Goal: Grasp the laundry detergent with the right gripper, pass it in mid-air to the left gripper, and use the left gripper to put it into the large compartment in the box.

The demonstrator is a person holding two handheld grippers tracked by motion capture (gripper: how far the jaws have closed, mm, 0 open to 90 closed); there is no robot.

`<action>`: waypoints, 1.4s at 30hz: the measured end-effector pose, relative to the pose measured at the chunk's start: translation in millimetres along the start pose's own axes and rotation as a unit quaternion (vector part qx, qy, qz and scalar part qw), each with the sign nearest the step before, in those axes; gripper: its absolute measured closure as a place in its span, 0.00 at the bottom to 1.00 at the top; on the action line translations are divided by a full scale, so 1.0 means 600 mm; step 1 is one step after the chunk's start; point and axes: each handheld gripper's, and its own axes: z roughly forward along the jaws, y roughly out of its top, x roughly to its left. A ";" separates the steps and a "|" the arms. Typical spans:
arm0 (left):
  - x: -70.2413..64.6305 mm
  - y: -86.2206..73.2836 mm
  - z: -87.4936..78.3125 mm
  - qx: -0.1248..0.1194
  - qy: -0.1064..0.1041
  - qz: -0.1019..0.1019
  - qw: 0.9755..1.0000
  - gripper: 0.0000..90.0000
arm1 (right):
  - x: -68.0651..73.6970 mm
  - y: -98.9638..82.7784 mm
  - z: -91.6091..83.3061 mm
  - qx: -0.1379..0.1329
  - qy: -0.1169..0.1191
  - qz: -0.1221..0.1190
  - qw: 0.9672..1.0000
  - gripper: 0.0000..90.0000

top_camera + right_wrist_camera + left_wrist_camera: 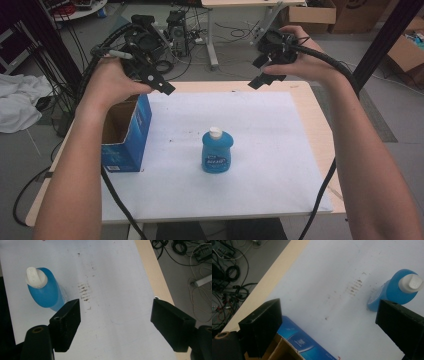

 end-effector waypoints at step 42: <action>-0.012 0.003 0.010 0.015 -0.008 0.005 1.000 0.08 | 0.059 -0.102 0.034 -0.108 0.077 -0.031 0.991 0.21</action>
